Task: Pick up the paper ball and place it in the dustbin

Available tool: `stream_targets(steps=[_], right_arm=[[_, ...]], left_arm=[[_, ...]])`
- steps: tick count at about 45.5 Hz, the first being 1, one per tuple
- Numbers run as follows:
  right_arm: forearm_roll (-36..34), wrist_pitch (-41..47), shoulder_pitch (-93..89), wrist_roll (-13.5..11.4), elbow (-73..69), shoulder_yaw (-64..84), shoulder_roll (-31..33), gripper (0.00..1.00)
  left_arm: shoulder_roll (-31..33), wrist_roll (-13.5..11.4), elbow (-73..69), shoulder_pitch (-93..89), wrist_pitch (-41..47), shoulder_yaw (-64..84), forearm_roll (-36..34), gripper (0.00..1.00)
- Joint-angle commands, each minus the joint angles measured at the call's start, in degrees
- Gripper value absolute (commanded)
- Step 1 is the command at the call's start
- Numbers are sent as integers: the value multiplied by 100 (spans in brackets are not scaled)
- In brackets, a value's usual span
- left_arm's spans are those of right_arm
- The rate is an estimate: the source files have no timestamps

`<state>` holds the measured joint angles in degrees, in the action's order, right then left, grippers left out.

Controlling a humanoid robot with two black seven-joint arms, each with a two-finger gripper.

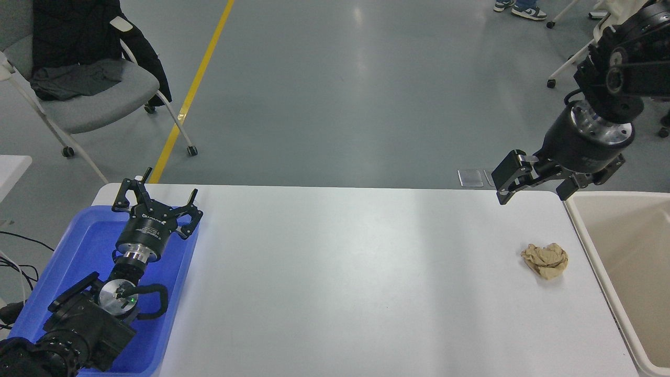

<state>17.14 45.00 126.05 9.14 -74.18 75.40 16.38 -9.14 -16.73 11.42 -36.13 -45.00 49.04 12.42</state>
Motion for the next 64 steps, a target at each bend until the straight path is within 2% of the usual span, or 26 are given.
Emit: stream_targets(steps=[1,64], right_arm=[[0,0,33,0,0,-8,14,100],[-35,0,-10,0,18,10,14,100]], left_arm=[[0,3,0,0,0,0,-3,100],[0,29,0,0,0,0,-21,100]])
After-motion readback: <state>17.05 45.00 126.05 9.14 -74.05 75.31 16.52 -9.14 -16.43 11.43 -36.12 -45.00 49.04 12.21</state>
